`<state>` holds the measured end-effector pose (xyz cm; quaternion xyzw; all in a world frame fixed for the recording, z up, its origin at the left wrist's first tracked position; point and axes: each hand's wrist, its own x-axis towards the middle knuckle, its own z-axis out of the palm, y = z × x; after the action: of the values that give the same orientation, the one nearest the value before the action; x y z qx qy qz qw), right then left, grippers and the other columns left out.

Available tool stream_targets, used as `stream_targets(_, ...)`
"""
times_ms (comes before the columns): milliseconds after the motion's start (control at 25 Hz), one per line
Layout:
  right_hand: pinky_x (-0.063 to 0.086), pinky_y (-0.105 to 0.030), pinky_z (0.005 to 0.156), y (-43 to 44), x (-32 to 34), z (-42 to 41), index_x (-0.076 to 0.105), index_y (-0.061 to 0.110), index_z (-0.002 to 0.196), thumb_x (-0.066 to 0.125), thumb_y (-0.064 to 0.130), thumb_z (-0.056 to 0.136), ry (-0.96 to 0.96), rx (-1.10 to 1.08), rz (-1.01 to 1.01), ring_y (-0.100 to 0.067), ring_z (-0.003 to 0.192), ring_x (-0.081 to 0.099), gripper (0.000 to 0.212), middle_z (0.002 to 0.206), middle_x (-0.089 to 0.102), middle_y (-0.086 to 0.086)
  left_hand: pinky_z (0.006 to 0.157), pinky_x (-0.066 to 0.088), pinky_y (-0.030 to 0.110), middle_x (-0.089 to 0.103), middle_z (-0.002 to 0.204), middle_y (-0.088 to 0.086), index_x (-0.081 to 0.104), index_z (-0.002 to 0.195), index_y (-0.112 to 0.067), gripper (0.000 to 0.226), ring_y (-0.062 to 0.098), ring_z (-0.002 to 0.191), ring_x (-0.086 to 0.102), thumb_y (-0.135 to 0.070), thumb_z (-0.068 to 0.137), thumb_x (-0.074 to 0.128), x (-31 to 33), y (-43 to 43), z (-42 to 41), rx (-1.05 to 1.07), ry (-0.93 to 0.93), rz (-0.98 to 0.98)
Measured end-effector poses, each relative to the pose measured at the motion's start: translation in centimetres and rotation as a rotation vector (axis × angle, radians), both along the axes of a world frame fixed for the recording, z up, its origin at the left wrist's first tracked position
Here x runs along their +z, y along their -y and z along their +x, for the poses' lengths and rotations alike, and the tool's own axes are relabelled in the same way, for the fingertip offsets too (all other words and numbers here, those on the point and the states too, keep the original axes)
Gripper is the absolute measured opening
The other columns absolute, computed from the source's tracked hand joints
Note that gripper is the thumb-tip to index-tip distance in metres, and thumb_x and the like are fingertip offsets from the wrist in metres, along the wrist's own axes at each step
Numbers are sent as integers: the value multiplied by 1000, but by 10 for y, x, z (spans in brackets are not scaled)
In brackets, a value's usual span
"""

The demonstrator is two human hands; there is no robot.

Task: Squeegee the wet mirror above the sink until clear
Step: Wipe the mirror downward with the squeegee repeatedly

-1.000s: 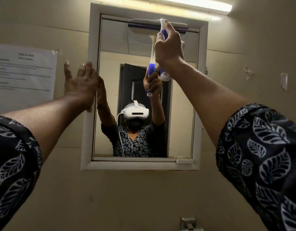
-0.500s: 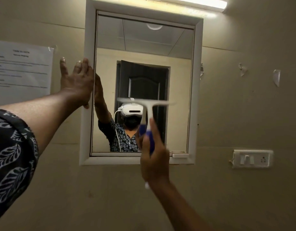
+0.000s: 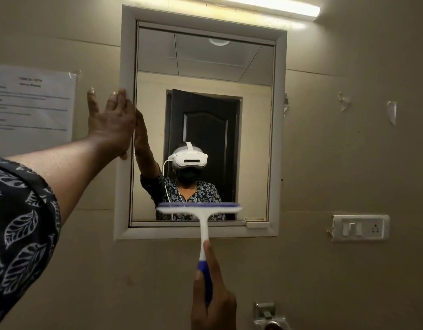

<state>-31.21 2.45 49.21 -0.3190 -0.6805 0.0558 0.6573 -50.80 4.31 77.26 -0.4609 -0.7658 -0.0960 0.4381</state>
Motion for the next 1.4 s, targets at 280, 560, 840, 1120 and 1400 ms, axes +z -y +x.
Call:
stream_targets(280, 56, -30, 55, -19, 219, -14, 24, 22, 145, 36, 27, 99, 32, 84, 206, -15, 59, 58, 48, 75, 56, -6, 114, -1, 59, -8, 159, 14, -1, 151, -5, 129, 29, 148, -2, -39, 61, 85, 0, -2, -1, -12, 13, 5)
stream_targets(560, 45, -17, 69, -29, 340, -50, 31, 17, 143, 45, 18, 96, -62, 104, 258, -19, 102, 59, 48, 130, 56, -9, 113, -4, 59, -10, 159, 14, -2, 151, -7, 129, 29, 148, -4, -37, 61, 85, 0, -5, -2, -12, 23, 10)
stream_targets(840, 42, -20, 70, -33, 349, -68, 26, 24, 144, 42, 21, 98, -80, 17, 251, -9, 88, 52, 49, 131, 57, -5, 114, -4, 59, -9, 159, 14, 0, 151, -8, 127, 29, 148, -4, -34, 61, 86, 0, -8, -3, -26, 23, 22)
stream_targets(1120, 31, -12, 44, -40, 325, -67, 29, 23, 142, 41, 24, 97, -52, -77, 274, -1, 54, 45, 47, 78, 56, 7, 113, -6, 58, -12, 158, 14, -7, 151, -7, 133, 29, 148, -6, -42, 60, 84, 0, -4, -7, -17, 5, -3)
stream_targets(1400, 54, -40, 71, -47, 161, -68, 5, 40, 144, 20, 48, 93, 34, -42, 158, -22, 74, 60, 54, 83, 61, -12, 115, -11, 47, -10, 158, 15, -6, 151, -6, 124, 29, 147, -8, -38, 68, 81, -2, -3, -9, -52, -37, 11)
